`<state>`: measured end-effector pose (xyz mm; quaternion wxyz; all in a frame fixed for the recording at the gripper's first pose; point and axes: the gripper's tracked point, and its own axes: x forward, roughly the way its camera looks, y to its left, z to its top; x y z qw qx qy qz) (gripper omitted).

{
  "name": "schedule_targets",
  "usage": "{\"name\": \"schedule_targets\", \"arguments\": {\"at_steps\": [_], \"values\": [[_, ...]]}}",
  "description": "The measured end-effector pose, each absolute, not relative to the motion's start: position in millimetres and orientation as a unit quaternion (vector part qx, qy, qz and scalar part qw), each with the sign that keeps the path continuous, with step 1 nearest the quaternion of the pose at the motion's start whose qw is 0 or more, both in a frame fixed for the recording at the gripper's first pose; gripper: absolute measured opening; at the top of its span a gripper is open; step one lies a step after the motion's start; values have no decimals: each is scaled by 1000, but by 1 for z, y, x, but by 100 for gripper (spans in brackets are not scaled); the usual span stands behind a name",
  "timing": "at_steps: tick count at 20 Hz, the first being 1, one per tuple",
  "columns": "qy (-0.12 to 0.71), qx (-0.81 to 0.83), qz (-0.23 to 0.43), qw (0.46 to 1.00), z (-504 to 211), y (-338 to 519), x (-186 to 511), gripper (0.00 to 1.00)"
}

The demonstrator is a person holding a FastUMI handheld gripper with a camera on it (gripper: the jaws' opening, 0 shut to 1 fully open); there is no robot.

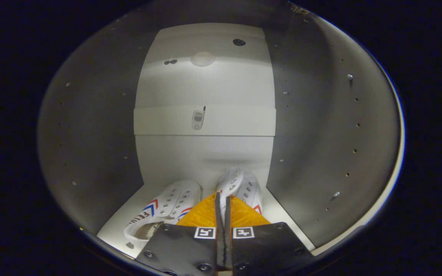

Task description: Open the shoe cabinet door, grab the shoes and put them into the shoe cabinet, then close the shoe cabinet door.

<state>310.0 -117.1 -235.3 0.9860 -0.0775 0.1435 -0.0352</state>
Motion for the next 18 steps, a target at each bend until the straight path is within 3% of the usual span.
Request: {"name": "schedule_targets", "arguments": {"at_steps": [17,18], "values": [[186,-56,-42,980,-264,-122,327,3],[187,-54,-44,980,-265,-122,327,10]]}}
